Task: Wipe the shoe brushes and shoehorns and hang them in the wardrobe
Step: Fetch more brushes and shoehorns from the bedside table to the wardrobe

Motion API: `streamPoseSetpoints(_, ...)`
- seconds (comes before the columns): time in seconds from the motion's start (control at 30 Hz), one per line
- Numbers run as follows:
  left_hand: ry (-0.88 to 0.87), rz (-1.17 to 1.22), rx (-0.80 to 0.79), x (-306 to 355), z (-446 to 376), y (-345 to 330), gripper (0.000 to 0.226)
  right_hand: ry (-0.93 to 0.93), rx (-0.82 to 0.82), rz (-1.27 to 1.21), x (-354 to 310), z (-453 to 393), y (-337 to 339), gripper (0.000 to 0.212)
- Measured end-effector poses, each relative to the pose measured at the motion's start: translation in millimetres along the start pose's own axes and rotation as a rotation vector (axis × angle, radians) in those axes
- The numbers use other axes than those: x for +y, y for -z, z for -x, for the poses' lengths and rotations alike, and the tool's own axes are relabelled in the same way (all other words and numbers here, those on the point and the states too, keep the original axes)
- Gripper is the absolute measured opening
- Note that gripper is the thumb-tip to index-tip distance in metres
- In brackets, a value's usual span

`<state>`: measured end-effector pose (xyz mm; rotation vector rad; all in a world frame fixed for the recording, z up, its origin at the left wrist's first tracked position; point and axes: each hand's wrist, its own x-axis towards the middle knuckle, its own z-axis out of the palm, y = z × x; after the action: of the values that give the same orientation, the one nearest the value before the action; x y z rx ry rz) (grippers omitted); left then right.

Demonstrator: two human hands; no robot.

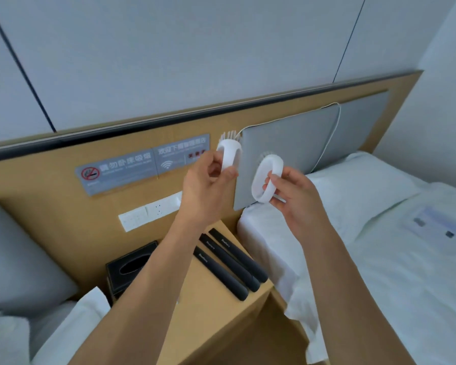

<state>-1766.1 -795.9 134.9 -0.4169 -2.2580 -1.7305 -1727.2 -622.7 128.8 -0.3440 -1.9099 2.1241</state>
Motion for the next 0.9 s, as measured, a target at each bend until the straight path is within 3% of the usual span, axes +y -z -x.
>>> streamPoseSetpoints(0.27,-0.062,-0.071,0.204,38,7,39,0.007,0.106,-0.309,-0.171,-35,-14,-33,0.012)
streamPoseSetpoints(0.47,-0.065,-0.134,0.329,62,5,25,0.011,0.151,-0.394,-0.198,-50,-25,-16,0.017)
streamPoseSetpoints(0.67,-0.115,-0.031,0.236,85,-4,-35,0.01,0.28,-0.264,-0.136,-74,-28,44,0.015)
streamPoseSetpoints(0.9,-0.2,0.15,-0.028,114,0,-108,0.009,0.35,0.054,0.021,-89,7,122,0.011)
